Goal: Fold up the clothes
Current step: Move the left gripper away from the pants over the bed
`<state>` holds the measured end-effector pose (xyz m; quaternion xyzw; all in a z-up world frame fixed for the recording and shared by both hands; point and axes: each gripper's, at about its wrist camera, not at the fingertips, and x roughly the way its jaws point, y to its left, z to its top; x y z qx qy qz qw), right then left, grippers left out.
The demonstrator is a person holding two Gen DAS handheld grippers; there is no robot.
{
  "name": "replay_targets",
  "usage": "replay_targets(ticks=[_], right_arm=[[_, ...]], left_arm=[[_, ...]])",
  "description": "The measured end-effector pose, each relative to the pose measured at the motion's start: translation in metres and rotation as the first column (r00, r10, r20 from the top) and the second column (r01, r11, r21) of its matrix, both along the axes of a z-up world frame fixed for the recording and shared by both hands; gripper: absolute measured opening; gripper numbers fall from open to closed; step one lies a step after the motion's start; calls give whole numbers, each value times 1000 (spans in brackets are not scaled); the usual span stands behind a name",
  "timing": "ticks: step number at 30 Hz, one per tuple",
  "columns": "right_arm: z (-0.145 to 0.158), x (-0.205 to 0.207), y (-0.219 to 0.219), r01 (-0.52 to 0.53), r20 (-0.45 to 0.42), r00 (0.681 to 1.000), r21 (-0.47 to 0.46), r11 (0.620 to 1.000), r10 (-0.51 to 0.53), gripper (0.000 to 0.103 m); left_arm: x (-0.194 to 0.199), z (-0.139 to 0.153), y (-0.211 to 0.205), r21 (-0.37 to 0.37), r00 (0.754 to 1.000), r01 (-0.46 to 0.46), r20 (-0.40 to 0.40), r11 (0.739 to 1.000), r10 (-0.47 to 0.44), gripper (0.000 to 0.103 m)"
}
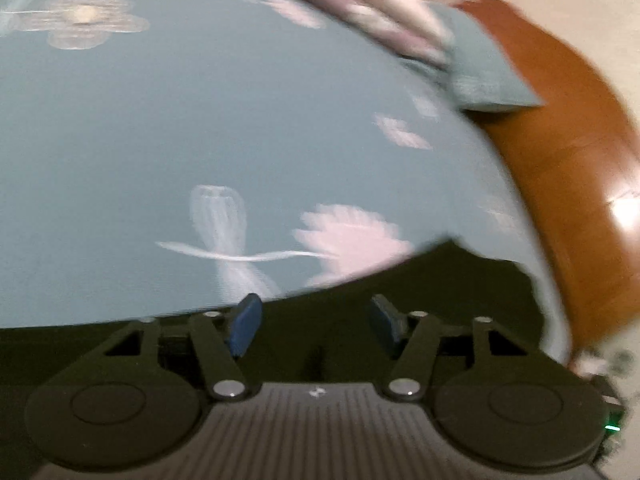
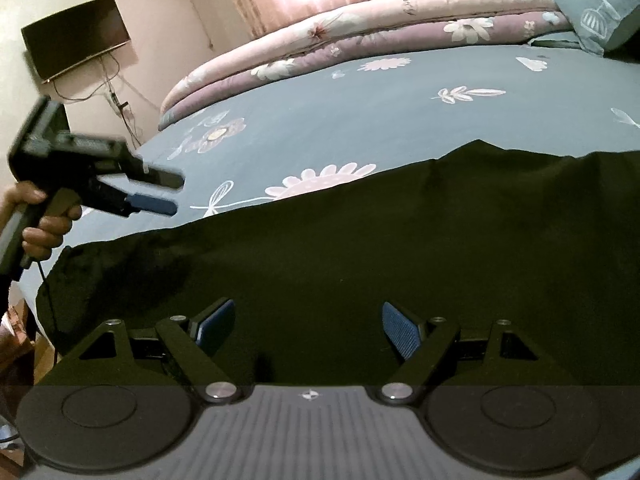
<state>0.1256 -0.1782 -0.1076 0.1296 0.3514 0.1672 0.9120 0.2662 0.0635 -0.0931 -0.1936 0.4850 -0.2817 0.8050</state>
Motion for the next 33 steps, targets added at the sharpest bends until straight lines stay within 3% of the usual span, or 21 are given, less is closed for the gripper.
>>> replay_targets(ticks=[4, 10, 12, 17, 19, 22, 26, 29, 33], right_arm=[[0, -1, -4, 6, 0, 1000, 6, 1000, -6, 85], [0, -3, -16, 22, 17, 1000, 41, 999, -23, 85], [-3, -3, -23, 36, 15, 999, 65, 997, -37, 85], [-9, -3, -32, 54, 7, 998, 103, 993, -55, 85], [-10, -3, -33, 58, 7, 998, 108, 993, -59, 85], [-8, -5, -33, 59, 12, 998, 101, 993, -60, 85], [-5, -9, -38, 71, 31, 997, 102, 992, -75, 85], [-5, -12, -43, 76, 48, 995, 130, 989, -82, 86], [-11, -10, -46, 80, 41, 995, 151, 985, -87, 86]], left_arm=[[16, -14, -51, -51, 993, 116, -20, 992, -117, 65], [46, -44, -66, -22, 997, 23, -69, 999, -24, 61], [48, -38, -65, -38, 998, -21, -62, 999, 19, 61], [36, -15, -82, -85, 999, 43, -9, 995, -44, 67], [32, -17, -102, -66, 994, 107, -1, 992, -108, 67], [36, -32, -124, -18, 992, 124, -16, 992, -125, 67], [45, -40, -118, 10, 998, 54, -18, 999, -53, 62], [40, -21, -112, 85, 999, -29, 42, 996, 25, 61], [15, -4, -118, 17, 997, 71, 32, 997, -71, 68]])
